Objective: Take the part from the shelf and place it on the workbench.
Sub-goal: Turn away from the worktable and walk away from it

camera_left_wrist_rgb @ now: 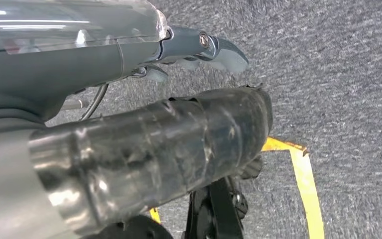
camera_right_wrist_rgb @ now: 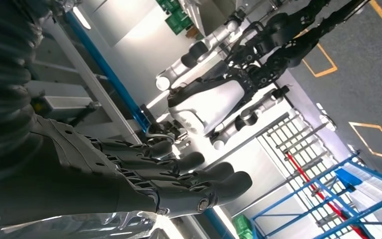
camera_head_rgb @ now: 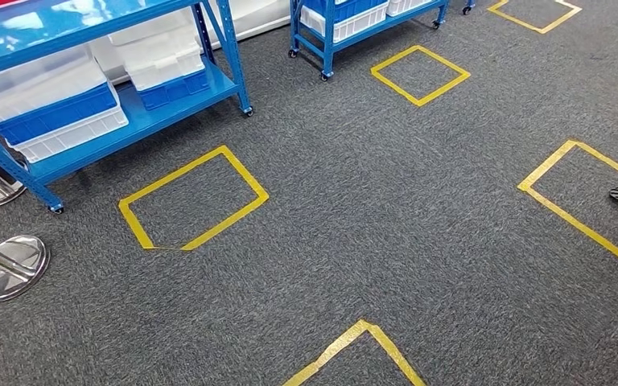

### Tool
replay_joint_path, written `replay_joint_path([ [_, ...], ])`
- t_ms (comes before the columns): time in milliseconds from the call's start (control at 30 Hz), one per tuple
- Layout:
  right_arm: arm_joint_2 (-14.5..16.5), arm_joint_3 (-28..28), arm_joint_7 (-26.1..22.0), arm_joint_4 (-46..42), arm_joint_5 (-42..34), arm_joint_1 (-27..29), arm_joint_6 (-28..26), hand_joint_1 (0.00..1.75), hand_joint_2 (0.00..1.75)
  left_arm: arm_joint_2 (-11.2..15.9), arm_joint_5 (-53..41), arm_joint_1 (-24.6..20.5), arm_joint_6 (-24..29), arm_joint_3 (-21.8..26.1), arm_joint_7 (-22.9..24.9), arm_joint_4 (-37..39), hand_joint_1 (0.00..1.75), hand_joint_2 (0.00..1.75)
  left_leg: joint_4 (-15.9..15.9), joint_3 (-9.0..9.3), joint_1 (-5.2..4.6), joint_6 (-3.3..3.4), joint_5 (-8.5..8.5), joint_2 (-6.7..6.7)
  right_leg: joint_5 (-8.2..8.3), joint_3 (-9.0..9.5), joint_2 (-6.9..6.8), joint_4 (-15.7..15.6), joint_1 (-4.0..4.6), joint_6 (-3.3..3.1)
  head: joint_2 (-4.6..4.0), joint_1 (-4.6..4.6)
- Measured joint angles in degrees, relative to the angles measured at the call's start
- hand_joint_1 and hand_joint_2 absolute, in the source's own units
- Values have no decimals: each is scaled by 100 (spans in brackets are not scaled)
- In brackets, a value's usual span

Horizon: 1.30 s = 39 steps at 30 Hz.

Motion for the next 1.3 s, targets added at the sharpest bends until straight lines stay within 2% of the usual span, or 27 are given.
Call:
replay_joint_path([
  [33,0,0,0,0,0,0,0,0,175,4,0,-2,0,0,-1,0,0,0,-374,170,-8,31,135,1,-6,0,2,6,12,11,0,1],
  [67,0,0,0,0,0,0,0,0,175,9,0,-5,0,-1,-1,0,0,0,-605,270,-16,55,195,2,-5,-9,3,10,20,29,0,1],
  [167,-3,-1,0,1,0,1,1,0,175,13,0,-14,0,0,-1,0,0,0,-757,316,-21,97,220,5,10,-30,3,5,14,116,0,1],
  [233,-4,-4,1,1,1,-2,0,0,175,12,0,-13,0,0,-1,0,0,0,-842,348,-3,150,277,18,-118,-83,2,154,1,166,0,7],
  [267,-3,-4,1,1,1,-3,1,0,175,11,0,-12,0,0,-1,0,0,0,-877,363,9,172,300,25,-272,-183,1,385,-3,186,0,10],
  [333,2,-2,1,0,1,-3,3,0,175,8,0,-11,0,0,-1,0,0,0,-878,355,6,188,306,30,-633,-513,1,1088,-8,222,0,14],
  [367,5,1,0,0,0,0,4,0,175,7,0,-11,0,0,-1,0,0,0,-872,352,4,189,302,31,-731,-656,0,1386,-13,239,0,15],
  [400,8,2,0,1,0,1,4,0,175,7,0,-11,0,-1,-1,0,0,0,-863,351,2,190,297,30,-717,-717,0,1507,-20,251,0,15],
  [433,10,2,0,1,0,0,4,0,175,7,0,-10,0,-1,-1,0,0,0,-851,356,2,187,287,28,-594,-670,-1,1409,-27,257,0,15],
  [500,11,2,0,2,0,-2,3,0,175,5,0,-8,0,-2,-1,0,0,0,-812,368,6,163,250,23,-207,-318,-1,692,-42,254,0,15],
  [533,10,3,0,2,0,-1,3,0,175,4,0,-10,0,-2,-1,0,0,0,-778,364,-2,139,226,18,-76,-157,1,350,-33,240,0,15],
  [567,8,4,0,1,0,0,3,0,175,3,0,-12,0,-2,-1,0,0,0,-751,353,-10,113,208,14,-11,-57,5,125,-20,217,0,13],
  [600,7,4,1,2,1,0,3,0,175,2,0,-13,0,-1,-1,0,0,0,-736,340,-18,87,199,11,-17,-33,10,49,-2,189,0,12],
  [633,7,4,1,2,1,1,3,0,175,2,0,-16,0,-1,-1,0,0,0,-728,333,-25,66,198,8,-12,-46,14,49,15,160,0,11],
  [700,6,2,1,3,1,-1,2,0,175,1,-1,-18,0,0,-1,0,0,0,-695,319,-28,17,156,5,5,-50,17,31,-11,96,0,10],
  [767,1,2,1,2,1,0,1,0,175,-3,-1,-18,0,1,-1,0,0,0,-346,168,-17,-40,-88,-1,22,-47,11,1,-36,27,0,7],
  [833,-2,1,1,2,1,0,0,0,175,-3,0,-16,0,1,-1,0,0,0,390,-172,5,-75,-471,-2,22,-58,3,0,-21,-8,0,3],
  [867,-2,1,0,2,0,1,0,0,175,-3,0,-14,0,1,-1,0,0,0,734,-335,10,-83,-598,-2,21,-62,2,3,-15,-12,0,4],
  [900,-2,1,0,2,0,1,0,0,175,-2,0,-10,0,1,0,0,0,0,925,-427,11,-83,-622,-2,19,-63,0,7,-10,-14,0,4],
  [933,-2,2,0,2,0,1,0,0,175,-2,0,-6,0,1,0,0,0,0,897,-416,11,-75,-530,-2,16,-57,0,10,-4,-15,0,4],
  [967,-2,2,0,2,0,0,0,0,175,-2,0,-4,0,1,1,0,0,0,633,-291,10,-55,-338,-2,13,-46,2,13,3,-16,0,4],
  [1000,-2,2,0,2,0,0,0,0,175,-2,0,-3,0,1,1,0,0,0,215,-93,6,-21,-110,-2,7,-33,3,14,10,-15,0,4],
  [1067,-1,2,0,2,0,0,0,0,175,8,0,-7,0,1,-1,0,0,0,-500,251,-14,43,148,1,-1,-23,4,19,32,2,0,7],
  [1100,0,2,0,2,0,0,0,0,175,13,0,-10,0,0,-1,0,0,0,-669,326,-25,62,175,3,1,-29,4,20,36,21,0,8],
  [1233,2,1,1,2,1,-1,0,0,175,14,0,-13,0,0,-1,0,0,0,-842,384,-21,126,241,15,-26,-42,2,47,11,138,0,9],
  [1300,8,0,2,2,2,-9,1,0,175,11,0,-10,0,1,-1,0,0,0,-929,422,4,159,295,31,-288,-209,2,431,7,176,0,15],
])
